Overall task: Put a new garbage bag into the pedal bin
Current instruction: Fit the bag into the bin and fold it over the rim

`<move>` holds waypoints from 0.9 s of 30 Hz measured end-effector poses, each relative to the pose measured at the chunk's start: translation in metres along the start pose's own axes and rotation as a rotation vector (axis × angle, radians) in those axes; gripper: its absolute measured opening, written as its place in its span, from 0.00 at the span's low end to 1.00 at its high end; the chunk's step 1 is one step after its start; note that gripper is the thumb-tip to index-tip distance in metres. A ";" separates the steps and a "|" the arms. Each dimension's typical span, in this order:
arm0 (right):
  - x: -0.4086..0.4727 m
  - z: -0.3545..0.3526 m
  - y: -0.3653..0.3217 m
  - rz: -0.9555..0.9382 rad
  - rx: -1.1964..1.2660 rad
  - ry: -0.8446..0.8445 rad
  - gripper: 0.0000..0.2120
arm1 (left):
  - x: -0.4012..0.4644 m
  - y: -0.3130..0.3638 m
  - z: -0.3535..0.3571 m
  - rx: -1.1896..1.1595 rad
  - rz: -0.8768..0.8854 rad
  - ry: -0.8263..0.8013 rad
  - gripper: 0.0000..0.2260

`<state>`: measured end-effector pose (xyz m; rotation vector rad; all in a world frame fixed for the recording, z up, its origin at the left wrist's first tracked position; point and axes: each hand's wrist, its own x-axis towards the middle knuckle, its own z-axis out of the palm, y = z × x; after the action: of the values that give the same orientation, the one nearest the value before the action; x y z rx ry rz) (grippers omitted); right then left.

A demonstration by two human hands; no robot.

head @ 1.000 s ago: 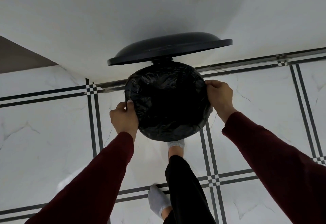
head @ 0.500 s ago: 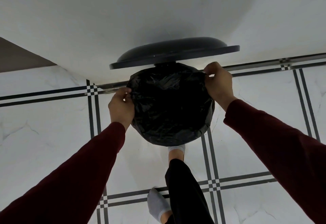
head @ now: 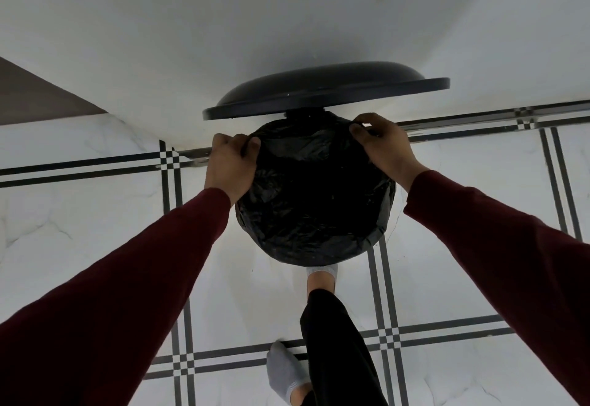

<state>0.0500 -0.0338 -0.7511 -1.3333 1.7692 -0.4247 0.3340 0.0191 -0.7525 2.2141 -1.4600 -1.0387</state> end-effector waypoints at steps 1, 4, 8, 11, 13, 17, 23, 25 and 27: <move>0.003 0.000 -0.002 0.015 0.013 0.005 0.11 | 0.004 0.001 0.001 -0.042 -0.037 -0.013 0.18; 0.011 0.003 -0.007 0.069 0.004 -0.019 0.18 | 0.011 0.008 0.004 -0.201 -0.153 -0.034 0.15; 0.019 0.009 -0.007 0.171 0.062 -0.007 0.19 | 0.015 0.009 0.006 -0.274 -0.115 -0.016 0.07; 0.023 0.012 -0.009 0.218 0.084 0.005 0.21 | 0.018 0.010 0.005 -0.232 -0.098 -0.028 0.10; 0.025 0.013 -0.010 0.231 0.073 -0.008 0.21 | 0.020 0.010 0.006 -0.276 -0.146 -0.051 0.18; 0.028 0.016 -0.013 0.224 0.025 -0.004 0.24 | 0.022 0.008 0.011 -0.223 -0.156 -0.088 0.23; 0.021 0.019 -0.016 0.199 -0.104 0.036 0.28 | 0.020 0.011 0.013 -0.186 -0.160 -0.086 0.24; 0.021 0.020 -0.014 0.188 -0.100 0.055 0.29 | 0.020 0.011 0.014 -0.231 -0.220 -0.107 0.24; 0.023 0.022 -0.013 0.201 -0.100 0.062 0.29 | 0.021 0.011 0.015 -0.268 -0.244 -0.104 0.24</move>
<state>0.0740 -0.0545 -0.7641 -1.2058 1.9763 -0.2721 0.3204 -0.0019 -0.7648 2.2059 -1.0313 -1.3574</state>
